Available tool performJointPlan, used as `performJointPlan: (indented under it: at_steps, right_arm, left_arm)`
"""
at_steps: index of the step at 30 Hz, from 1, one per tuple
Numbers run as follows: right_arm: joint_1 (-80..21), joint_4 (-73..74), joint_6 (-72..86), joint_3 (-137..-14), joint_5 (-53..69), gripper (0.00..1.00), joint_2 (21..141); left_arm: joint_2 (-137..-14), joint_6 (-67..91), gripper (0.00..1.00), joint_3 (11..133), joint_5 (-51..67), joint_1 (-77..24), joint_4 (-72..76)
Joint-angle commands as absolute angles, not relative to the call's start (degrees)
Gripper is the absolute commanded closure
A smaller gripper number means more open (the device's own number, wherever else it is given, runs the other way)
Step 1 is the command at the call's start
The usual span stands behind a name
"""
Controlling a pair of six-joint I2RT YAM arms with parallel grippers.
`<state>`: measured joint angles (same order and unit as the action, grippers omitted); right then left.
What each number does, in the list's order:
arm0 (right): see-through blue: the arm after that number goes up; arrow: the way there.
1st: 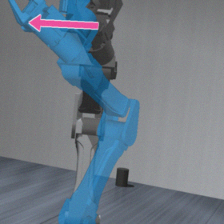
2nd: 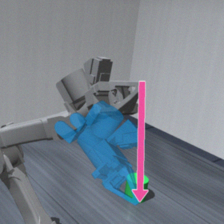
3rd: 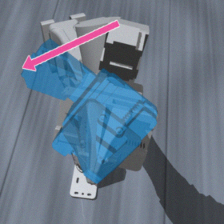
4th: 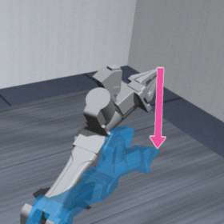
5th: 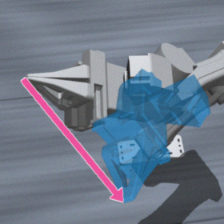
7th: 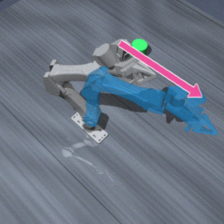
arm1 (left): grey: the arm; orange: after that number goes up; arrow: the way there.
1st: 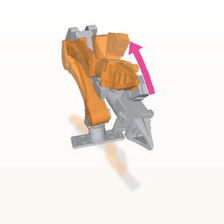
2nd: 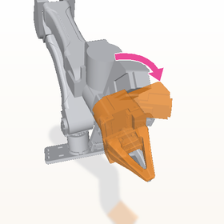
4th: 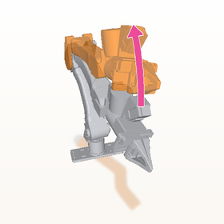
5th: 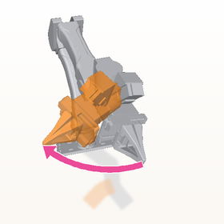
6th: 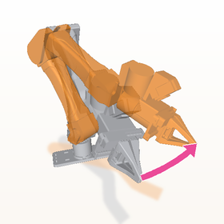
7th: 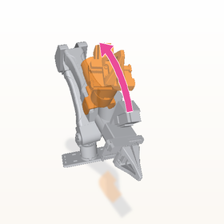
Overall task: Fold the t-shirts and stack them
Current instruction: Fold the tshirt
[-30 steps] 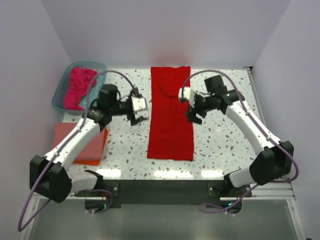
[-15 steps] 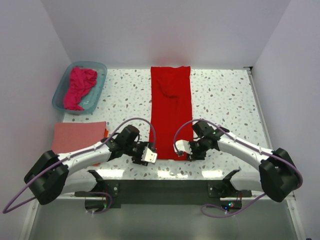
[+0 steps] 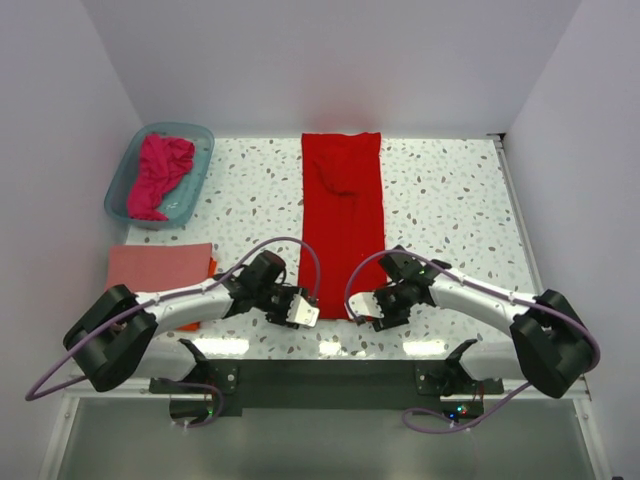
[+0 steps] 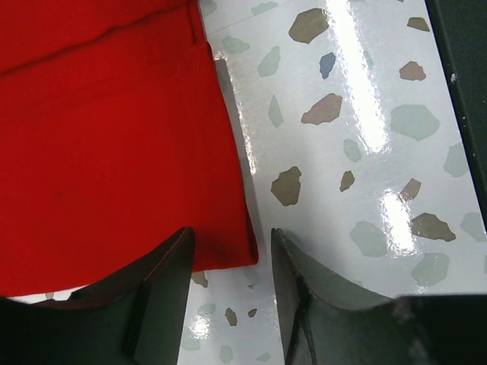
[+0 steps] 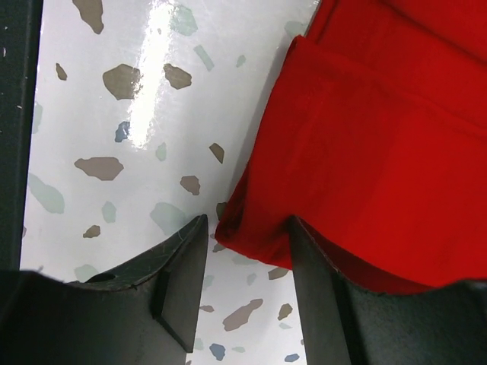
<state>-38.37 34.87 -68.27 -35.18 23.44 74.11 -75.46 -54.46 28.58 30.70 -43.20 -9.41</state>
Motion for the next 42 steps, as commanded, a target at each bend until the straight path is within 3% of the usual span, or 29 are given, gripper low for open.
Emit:
performJointPlan:
  at_steps: [1, 4, 10, 13, 14, 15, 17, 27, 31, 36, 42]
  right_arm:
    - [-39.1, 34.7, -71.2, -34.4, 24.2, 0.50, 73.1]
    - [-39.5, 34.1, -70.7, -34.3, 23.6, 0.54, 75.2]
    - [-39.5, 28.8, -67.2, -33.4, 19.4, 0.74, 77.8]
    - [-39.6, 27.1, -65.7, -32.6, 18.4, 0.89, 77.0]
    - [-39.6, 26.8, -65.5, -32.5, 18.1, 0.99, 76.3]
    - [-39.6, 26.9, -65.1, -32.5, 18.2, 1.00, 75.6]
    - [-40.0, 27.6, -64.3, -32.5, 18.7, 1.00, 73.9]
    - [-47.0, 36.3, -50.7, -37.5, 19.8, 1.00, 61.8]
    - [-42.9, 38.1, -54.8, -42.4, 21.8, 1.00, 64.6]
    - [-36.6, 38.8, -60.3, -48.5, 24.9, 1.00, 70.7]
    - [-31.5, 36.4, -66.7, -55.3, 27.2, 1.00, 79.8]
  left_arm:
    - [-77.6, -56.5, 0.51, 29.7, 29.3, -43.4, -8.8]
    - [-79.4, -56.5, 0.59, 30.7, 29.2, -43.4, -9.8]
    - [-81.1, -56.7, 0.75, 31.3, 29.7, -43.4, -10.4]
    - [-80.2, -56.1, 0.85, 31.4, 30.6, -43.5, -10.4]
    - [-79.6, -56.2, 0.89, 31.1, 30.8, -43.4, -10.5]
    - [-78.4, -56.1, 0.95, 31.1, 31.3, -43.5, -10.6]
    - [-76.2, -56.0, 1.00, 30.9, 31.9, -43.4, -11.3]
    - [-65.7, -50.8, 1.00, 32.4, 35.6, -48.7, -19.8]
    - [-66.1, -54.4, 1.00, 35.2, 35.9, -44.8, -22.4]
    - [-74.7, -61.2, 1.00, 44.6, 38.7, -36.4, -25.5]
    - [-83.7, -63.9, 1.00, 51.8, 38.5, -33.1, -21.6]
